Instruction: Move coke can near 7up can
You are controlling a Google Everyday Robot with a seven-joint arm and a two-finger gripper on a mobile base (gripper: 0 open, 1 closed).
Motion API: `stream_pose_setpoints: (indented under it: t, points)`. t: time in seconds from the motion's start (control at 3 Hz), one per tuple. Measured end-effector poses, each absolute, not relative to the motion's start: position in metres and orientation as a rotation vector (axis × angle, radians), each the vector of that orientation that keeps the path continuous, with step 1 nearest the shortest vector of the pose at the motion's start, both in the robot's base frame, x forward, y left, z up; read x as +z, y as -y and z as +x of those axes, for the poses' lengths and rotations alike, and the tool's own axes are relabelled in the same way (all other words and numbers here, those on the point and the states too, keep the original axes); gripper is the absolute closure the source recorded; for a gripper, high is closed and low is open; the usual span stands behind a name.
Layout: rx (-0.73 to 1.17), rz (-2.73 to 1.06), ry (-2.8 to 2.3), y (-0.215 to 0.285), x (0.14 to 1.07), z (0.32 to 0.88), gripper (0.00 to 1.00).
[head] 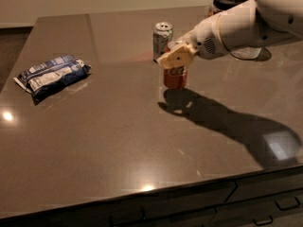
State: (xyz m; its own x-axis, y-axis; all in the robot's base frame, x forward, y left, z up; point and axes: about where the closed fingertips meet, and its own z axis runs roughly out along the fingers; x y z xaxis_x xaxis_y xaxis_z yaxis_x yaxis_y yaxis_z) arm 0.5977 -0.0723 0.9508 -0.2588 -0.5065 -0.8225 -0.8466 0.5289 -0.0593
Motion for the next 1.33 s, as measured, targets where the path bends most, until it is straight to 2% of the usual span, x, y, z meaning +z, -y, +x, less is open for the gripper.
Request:
stream_pose_setpoints:
  t: [0.33, 1.0, 1.33]
  points:
    - [0.495, -1.003, -1.942, 0.077, 0.947, 0.639, 1.0]
    - [0.461, -0.928, -1.948, 0.063, 0.937, 0.685, 0.97]
    - [0.443, -0.922, -1.94, 0.06, 0.934, 0.694, 0.75]
